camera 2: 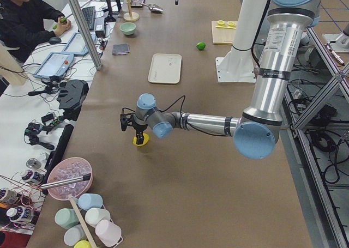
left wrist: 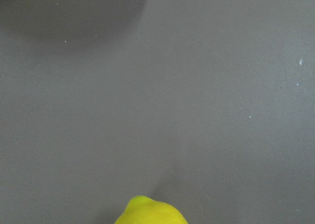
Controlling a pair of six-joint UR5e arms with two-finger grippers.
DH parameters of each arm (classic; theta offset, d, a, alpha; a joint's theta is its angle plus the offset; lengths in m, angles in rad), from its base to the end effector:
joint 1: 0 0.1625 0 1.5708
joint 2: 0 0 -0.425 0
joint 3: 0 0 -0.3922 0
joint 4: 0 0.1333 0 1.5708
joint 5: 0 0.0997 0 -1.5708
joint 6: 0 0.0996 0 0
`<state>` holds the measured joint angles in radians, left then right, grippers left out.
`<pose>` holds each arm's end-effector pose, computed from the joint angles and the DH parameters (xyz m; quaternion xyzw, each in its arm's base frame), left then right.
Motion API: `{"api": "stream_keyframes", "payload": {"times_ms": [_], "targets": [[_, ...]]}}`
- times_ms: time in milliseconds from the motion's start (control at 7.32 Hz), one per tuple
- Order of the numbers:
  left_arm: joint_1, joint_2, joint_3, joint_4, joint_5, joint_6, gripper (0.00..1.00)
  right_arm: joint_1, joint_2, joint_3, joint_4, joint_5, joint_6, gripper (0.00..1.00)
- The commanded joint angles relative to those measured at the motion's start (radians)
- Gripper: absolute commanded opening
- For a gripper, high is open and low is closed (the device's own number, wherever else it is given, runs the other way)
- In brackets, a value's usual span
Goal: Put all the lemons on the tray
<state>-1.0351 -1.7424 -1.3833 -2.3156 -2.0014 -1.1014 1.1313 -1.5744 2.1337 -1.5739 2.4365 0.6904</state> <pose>0.2271 -0.5622 0.5886 0.0922 0.3906 -0.1816 0.8977 -0.1393 -0.4314 0.3816 -0.0055 -0.4741 -0.0050 0.8804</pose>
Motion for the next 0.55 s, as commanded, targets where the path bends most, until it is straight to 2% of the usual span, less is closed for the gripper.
{"api": "stream_keyframes", "payload": {"times_ms": [0, 137, 273, 410], "targets": [[0.032, 0.007, 0.004, 0.001, 0.003, -0.002, 0.98, -0.016, 0.019, 0.002, 0.000, -0.013, 0.024, 1.00], [0.042, 0.007, 0.018, -0.001, 0.003, 0.005, 0.98, -0.037, 0.040, 0.002, 0.000, -0.027, 0.073, 1.00], [0.046, 0.009, 0.015, -0.002, 0.003, 0.009, 0.75, -0.056, 0.063, 0.002, 0.000, -0.042, 0.119, 1.00], [0.046, 0.011, 0.010, -0.002, -0.002, 0.009, 0.01, -0.068, 0.069, 0.002, 0.000, -0.044, 0.124, 1.00]]}}
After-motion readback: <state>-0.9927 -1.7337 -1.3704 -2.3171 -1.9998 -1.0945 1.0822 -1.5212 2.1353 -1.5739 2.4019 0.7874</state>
